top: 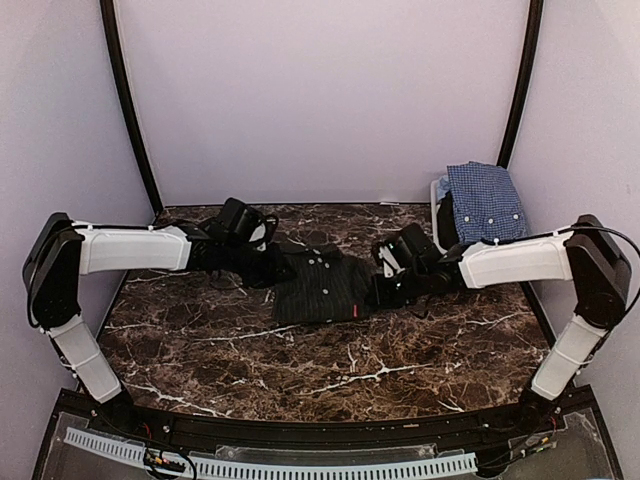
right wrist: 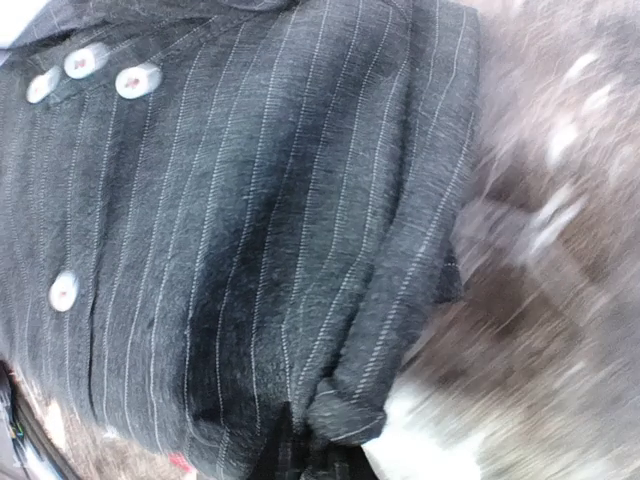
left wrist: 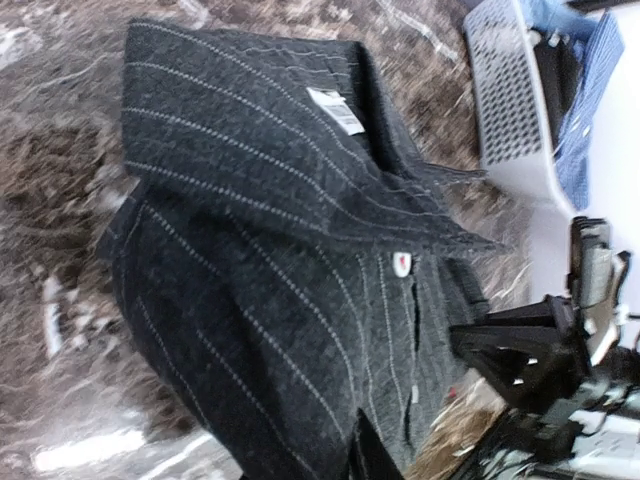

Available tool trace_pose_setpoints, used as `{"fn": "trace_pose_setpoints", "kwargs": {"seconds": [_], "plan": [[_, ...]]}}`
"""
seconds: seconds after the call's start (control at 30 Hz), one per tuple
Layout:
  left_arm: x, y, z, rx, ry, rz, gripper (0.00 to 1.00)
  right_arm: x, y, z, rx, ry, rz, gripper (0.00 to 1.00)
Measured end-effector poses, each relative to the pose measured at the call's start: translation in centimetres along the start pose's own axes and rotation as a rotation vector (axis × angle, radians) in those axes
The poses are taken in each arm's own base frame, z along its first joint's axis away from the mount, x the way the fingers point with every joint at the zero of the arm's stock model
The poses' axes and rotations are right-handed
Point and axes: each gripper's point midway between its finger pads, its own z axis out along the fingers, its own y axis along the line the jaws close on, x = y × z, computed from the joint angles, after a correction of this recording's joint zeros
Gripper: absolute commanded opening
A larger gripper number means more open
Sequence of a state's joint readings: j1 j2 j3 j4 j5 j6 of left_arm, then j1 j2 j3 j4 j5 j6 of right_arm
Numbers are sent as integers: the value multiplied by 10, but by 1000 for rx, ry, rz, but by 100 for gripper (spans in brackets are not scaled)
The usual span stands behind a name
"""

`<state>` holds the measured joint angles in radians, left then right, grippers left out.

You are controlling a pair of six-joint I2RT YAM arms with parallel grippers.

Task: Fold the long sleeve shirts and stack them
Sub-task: Move the square-folded shirt to the center of the board, then smooth out the square-folded shirt at the center of the board.

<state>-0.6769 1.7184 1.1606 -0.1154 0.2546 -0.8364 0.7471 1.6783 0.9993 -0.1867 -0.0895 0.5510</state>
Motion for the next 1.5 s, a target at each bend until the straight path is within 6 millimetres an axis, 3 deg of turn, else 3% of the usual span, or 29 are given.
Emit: {"fn": "trace_pose_setpoints", "kwargs": {"seconds": [0.03,0.1,0.17,0.2,0.23,0.3,0.37,0.6,0.77,0.9,1.17,1.33,1.5], "plan": [[11,12,-5,-26,18,4,47,17,9,0,-16,17,-4,21],[32,40,-9,-95,57,2,53,55,19,3,-34,72,-6,31],[50,70,-8,-168,97,-7,56,88,14,6,-25,125,6,39],[60,86,-9,-207,121,-16,56,101,6,5,-6,147,24,41],[68,101,-11,-245,141,-23,57,100,5,3,-11,133,37,42],[73,118,-15,-293,157,-31,57,94,3,-8,3,106,59,44],[68,123,-18,-309,143,-24,57,80,5,-21,11,60,58,44],[36,110,-34,-254,46,-10,52,27,28,-42,10,-59,14,44],[19,98,-32,-219,21,-7,48,-15,39,-26,20,-94,-30,41],[9,96,-23,-223,13,-3,47,-41,26,-1,53,-94,-34,39],[11,114,-12,-264,36,-22,47,-39,-4,45,79,-4,-27,38],[10,115,-6,-241,43,-36,44,-40,-4,55,67,14,-27,38],[12,114,2,-219,57,-53,34,-42,-2,65,55,18,-29,36]]}}
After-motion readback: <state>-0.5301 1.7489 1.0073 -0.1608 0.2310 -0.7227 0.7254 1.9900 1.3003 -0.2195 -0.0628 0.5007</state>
